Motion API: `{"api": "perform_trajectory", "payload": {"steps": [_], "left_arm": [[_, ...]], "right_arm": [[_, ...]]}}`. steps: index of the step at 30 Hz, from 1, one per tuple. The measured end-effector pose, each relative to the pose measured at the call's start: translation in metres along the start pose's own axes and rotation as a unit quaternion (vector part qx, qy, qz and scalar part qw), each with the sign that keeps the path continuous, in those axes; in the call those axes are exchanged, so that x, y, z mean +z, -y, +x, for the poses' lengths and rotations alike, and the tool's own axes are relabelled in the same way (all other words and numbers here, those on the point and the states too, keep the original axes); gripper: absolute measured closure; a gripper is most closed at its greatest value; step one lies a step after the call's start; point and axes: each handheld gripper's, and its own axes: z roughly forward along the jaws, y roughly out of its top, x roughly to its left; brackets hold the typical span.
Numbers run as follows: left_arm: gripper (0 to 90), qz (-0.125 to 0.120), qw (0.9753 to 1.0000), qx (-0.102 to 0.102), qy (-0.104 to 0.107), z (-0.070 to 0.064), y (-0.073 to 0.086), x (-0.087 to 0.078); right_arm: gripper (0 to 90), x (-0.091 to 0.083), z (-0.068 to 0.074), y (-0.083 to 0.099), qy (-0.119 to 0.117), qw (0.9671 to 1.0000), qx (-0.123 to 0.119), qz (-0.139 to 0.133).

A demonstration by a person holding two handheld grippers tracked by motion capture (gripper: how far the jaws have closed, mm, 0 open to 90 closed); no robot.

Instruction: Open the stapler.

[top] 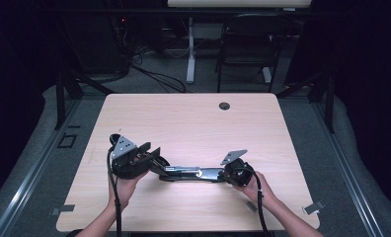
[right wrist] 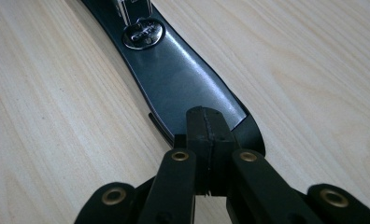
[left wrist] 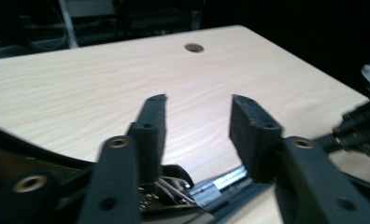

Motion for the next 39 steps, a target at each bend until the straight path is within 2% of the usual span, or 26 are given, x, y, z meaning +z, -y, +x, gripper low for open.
{"api": "perform_trajectory", "payload": {"steps": [2, 8, 12, 14, 15, 16, 17, 18, 20, 21, 22, 25, 28, 29, 33, 39], "left_arm": [[47.0, 0.013, 0.9998, 0.006, 0.012, -0.001, -0.001, 0.0], [39.3, 0.033, 0.9987, 0.004, 0.038, -0.01, 0.001, 0.001], [35.9, 0.049, 0.9972, 0.008, 0.056, -0.015, 0.003, 0.001], [33.9, 0.058, 0.9962, 0.004, 0.065, -0.016, 0.004, 0.001], [33.0, 0.065, 0.9955, 0.006, 0.069, -0.016, 0.005, 0.0], [32.2, 0.065, 0.9953, 0.004, 0.072, -0.016, 0.006, 0.0], [30.9, 0.067, 0.995, 0.002, 0.074, -0.017, 0.007, 0.0], [30.3, 0.071, 0.9948, 0.002, 0.073, -0.016, 0.007, -0.002], [28.7, 0.074, 0.9942, -0.001, 0.078, -0.016, 0.009, -0.003], [27.9, 0.08, 0.9937, 0.0, 0.079, -0.015, 0.009, -0.003], [26.6, 0.081, 0.9934, -0.003, 0.082, -0.015, 0.01, -0.004], [23.7, 0.092, 0.9915, -0.002, 0.091, -0.014, 0.013, -0.005], [20.3, 0.109, 0.9892, -0.001, 0.098, -0.014, 0.016, -0.004], [19.0, 0.114, 0.9886, 0.0, 0.099, -0.014, 0.016, -0.003], [15.9, 0.127, 0.9867, 0.006, 0.101, -0.015, 0.018, -0.003], [15.0, 0.139, 0.985, 0.005, 0.103, -0.013, 0.022, -0.003]], "right_arm": [[90.0, 0.0, 0.0, 0.0, 0.0, 1.0, 0.0, 0.002], [84.8, -0.002, -0.005, -0.002, -0.006, 0.9999, 0.0, 0.015], [81.1, -0.001, -0.005, -0.003, -0.008, 0.9998, 0.002, 0.018], [78.3, -0.003, -0.007, -0.004, -0.013, 0.9996, -0.001, 0.026], [76.7, -0.003, -0.007, -0.004, -0.015, 0.9996, 0.006, 0.025], [75.3, -0.005, -0.009, -0.005, -0.016, 0.9995, 0.0, 0.029], [72.9, -0.006, -0.009, -0.006, -0.017, 0.9996, 0.005, 0.024], [70.7, -0.017, -0.013, -0.011, -0.021, 0.9952, -0.008, 0.095], [66.6, -0.021, -0.015, -0.013, -0.019, 0.9951, -0.008, 0.097], [64.3, -0.013, -0.013, -0.008, -0.02, 0.9996, 0.012, 0.019], [62.1, -0.015, -0.014, -0.008, -0.023, 0.9995, 0.011, 0.017], [50.0, -0.02, -0.016, -0.009, -0.023, 0.9994, 0.019, 0.015], [34.5, -0.023, -0.019, -0.009, -0.02, 0.9991, 0.024, 0.03], [32.0, -0.025, -0.019, -0.009, -0.016, 0.9988, 0.023, 0.039], [17.3, -0.028, -0.021, -0.006, -0.009, 0.9986, 0.026, 0.045], [9.8, -0.035, -0.024, -0.005, -0.004, 0.9981, 0.032, 0.053]]}}
